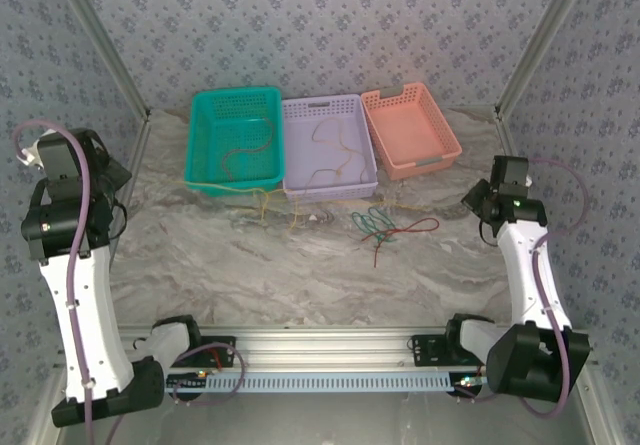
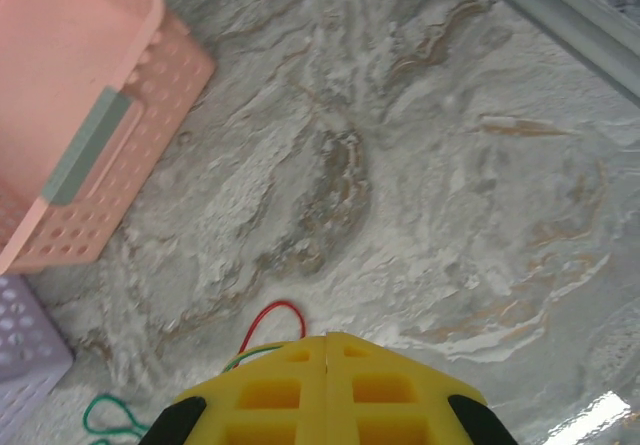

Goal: Untangle the cables

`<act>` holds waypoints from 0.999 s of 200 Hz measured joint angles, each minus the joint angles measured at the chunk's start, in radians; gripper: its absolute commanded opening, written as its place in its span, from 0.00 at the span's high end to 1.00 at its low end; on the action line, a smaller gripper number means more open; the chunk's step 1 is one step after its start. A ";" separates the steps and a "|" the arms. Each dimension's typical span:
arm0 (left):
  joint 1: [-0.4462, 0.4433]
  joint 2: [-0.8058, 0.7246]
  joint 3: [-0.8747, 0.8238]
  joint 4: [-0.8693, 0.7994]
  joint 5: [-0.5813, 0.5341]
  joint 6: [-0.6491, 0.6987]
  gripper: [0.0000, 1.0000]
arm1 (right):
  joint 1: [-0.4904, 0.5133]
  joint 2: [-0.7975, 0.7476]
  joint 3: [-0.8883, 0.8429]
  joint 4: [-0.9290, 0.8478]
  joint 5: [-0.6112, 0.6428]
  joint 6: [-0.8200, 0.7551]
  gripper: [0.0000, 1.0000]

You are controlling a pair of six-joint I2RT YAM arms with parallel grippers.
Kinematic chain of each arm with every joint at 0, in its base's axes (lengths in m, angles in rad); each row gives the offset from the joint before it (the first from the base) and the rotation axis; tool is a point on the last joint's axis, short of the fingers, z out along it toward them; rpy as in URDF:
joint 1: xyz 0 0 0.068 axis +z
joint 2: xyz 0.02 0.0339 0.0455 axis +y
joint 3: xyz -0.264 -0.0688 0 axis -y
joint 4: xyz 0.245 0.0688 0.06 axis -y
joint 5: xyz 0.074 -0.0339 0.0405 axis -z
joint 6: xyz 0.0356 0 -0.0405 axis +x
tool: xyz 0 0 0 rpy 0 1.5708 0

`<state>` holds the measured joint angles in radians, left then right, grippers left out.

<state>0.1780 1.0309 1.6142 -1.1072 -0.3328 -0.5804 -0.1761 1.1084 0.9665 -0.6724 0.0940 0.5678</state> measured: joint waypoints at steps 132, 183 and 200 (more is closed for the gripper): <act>0.102 0.046 -0.042 0.053 0.243 0.012 1.00 | -0.043 0.053 0.007 0.055 -0.002 -0.005 1.00; -0.115 0.106 -0.060 0.205 0.585 -0.072 1.00 | 0.283 0.015 0.178 0.017 0.053 -0.012 1.00; -0.261 0.146 0.019 0.211 0.611 -0.096 1.00 | 0.387 -0.021 0.282 0.011 0.078 -0.012 1.00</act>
<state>-0.0834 1.1767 1.6337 -0.8963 0.2779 -0.6762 0.2108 1.0870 1.2484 -0.6609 0.1722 0.5556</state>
